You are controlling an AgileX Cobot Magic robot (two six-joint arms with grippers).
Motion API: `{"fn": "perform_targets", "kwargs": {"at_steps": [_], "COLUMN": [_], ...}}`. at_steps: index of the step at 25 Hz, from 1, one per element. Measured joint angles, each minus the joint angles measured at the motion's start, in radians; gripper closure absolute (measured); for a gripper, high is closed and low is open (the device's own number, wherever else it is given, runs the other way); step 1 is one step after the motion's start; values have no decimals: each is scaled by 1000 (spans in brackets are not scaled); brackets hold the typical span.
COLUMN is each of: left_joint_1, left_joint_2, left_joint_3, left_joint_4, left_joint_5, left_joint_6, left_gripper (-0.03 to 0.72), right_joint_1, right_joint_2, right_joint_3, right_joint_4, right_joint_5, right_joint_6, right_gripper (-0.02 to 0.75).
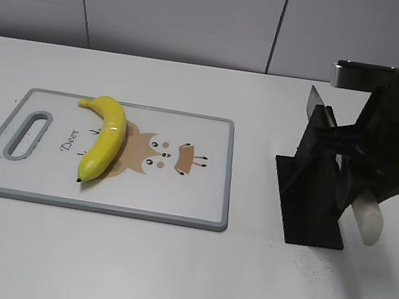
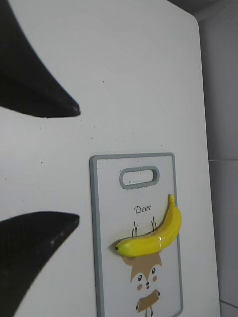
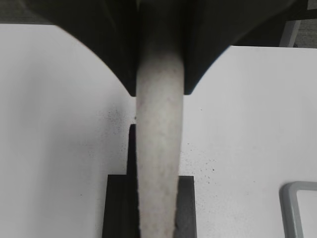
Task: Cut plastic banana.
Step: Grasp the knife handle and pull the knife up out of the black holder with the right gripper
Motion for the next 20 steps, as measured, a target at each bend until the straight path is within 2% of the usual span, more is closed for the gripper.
{"fn": "perform_targets", "kwargs": {"at_steps": [14, 20], "left_joint_1": [0, 0], "left_joint_2": [0, 0], "left_joint_3": [0, 0], "left_joint_4": [0, 0], "left_joint_5": [0, 0], "left_joint_6": [0, 0], "left_gripper": [104, 104], "right_joint_1": [0, 0], "right_joint_2": [-63, -95], "right_joint_3": [-31, -111], "right_joint_4": [-66, -82], "right_joint_5": [50, 64], "right_joint_6": [8, 14], "right_gripper": [552, 552]}}
